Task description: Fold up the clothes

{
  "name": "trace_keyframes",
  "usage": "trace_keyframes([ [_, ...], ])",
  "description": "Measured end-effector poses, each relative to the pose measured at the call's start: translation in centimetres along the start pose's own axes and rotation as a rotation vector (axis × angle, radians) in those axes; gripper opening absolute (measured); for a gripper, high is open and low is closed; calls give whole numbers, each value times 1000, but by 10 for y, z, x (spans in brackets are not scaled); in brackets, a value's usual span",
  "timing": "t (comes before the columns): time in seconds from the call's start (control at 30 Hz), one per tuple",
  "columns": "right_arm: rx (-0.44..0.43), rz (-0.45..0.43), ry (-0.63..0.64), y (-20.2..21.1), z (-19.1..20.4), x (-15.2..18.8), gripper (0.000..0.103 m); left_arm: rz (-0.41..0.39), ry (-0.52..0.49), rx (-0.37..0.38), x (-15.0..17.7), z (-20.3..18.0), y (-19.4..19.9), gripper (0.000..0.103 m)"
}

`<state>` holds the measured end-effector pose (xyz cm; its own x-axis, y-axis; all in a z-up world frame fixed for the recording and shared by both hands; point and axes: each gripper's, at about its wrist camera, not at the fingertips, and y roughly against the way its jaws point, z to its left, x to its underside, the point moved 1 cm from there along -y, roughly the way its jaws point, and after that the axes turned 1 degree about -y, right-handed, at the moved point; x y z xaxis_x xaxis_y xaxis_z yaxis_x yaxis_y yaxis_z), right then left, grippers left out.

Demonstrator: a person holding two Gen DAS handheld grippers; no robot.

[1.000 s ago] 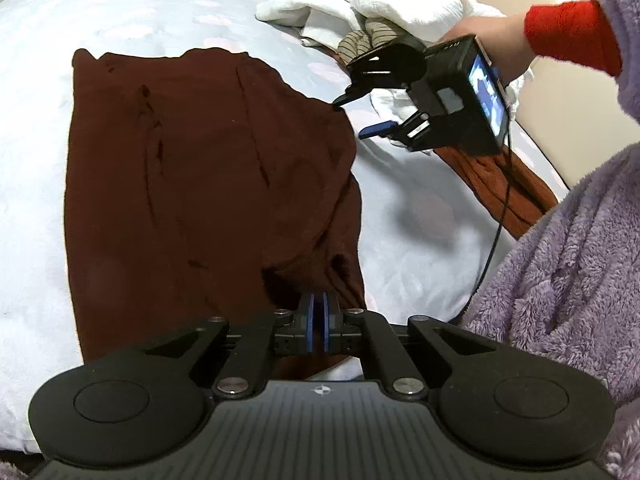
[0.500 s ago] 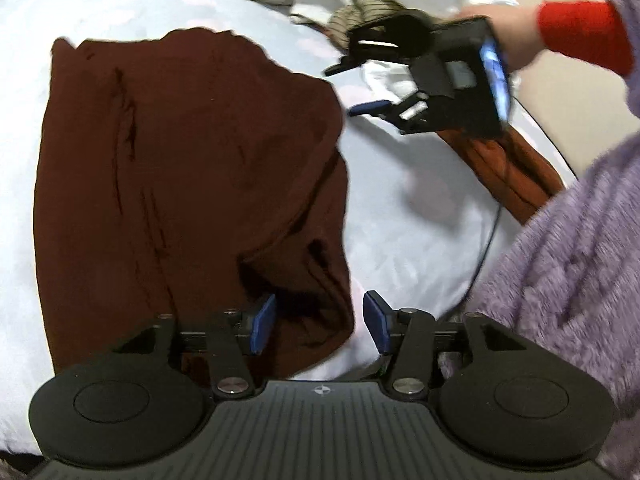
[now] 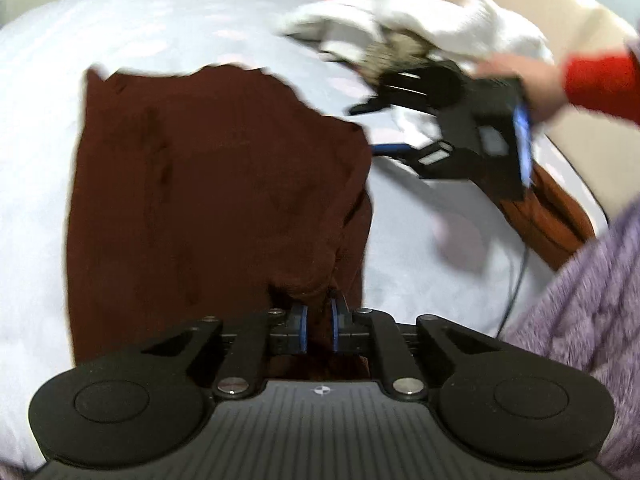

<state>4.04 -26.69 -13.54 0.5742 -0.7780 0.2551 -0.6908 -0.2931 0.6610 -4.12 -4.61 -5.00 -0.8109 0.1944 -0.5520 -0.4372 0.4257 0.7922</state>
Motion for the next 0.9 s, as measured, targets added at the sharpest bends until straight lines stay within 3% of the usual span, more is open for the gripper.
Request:
trace_keyframes([
  [0.1, 25, -12, 4, -1, -1, -2, 52, 2, 81, -5, 3, 17, 5, 8],
  [0.27, 62, -18, 17, -7, -4, -7, 51, -10, 75, 7, 4, 17, 8, 8],
  [0.3, 71, -16, 19, -9, -5, -8, 45, -10, 77, 9, 5, 17, 9, 8],
  [0.37, 64, -2, 10, -12, -11, -10, 18, -13, 79, 15, 5, 17, 11, 8],
  [0.4, 60, 6, 6, -13, -15, -11, 16, -16, 75, 20, 6, 18, 13, 8],
  [0.67, -29, 15, -94, -1, -73, -15, 15, -19, 20, 110, 8, -1, 18, 8],
  [0.9, -80, -7, -148, -14, -122, -50, 14, 18, 118, 120, 15, 14, 17, 8],
])
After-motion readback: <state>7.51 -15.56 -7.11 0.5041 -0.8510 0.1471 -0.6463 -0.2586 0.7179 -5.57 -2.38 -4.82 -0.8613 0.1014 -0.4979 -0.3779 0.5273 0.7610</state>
